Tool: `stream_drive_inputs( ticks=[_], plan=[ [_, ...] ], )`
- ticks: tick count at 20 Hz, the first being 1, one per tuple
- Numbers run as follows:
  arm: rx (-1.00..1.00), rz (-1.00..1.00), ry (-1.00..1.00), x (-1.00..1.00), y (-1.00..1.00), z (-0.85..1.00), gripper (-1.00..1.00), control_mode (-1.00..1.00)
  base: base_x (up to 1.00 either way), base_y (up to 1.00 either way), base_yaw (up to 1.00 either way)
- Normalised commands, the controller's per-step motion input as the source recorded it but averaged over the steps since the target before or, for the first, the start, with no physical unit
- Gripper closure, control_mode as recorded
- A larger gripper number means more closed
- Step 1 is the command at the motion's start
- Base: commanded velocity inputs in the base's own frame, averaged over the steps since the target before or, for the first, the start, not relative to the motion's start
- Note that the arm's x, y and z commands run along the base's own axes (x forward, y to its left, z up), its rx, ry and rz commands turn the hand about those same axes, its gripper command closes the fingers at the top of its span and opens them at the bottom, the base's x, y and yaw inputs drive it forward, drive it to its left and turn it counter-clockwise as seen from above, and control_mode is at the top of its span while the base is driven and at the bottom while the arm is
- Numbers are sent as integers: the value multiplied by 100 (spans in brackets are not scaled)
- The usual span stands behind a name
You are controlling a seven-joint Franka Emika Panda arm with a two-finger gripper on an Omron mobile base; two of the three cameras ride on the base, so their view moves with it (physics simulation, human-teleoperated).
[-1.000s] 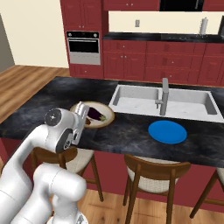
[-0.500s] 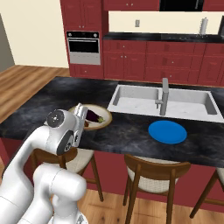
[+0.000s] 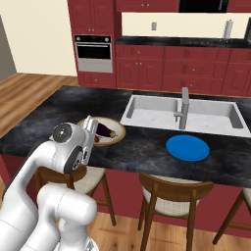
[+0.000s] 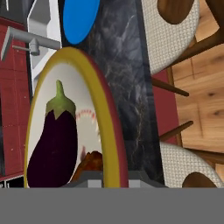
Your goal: Pick the chicken drumstick and eggplant from their plates and place them in the bowl. Then put the bowl in the fridge.
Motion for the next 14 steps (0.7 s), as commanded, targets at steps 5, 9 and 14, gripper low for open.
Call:
stream_drive_inputs(
  ticks=[5, 9, 14],
  plan=[
    [0, 0, 0, 0, 0, 0, 100, 100, 0, 0, 0],
    [0, 0, 0, 0, 0, 0, 100, 100, 0, 0, 0],
    [0, 0, 0, 0, 0, 0, 100, 100, -26, -2, 0]
  ],
)
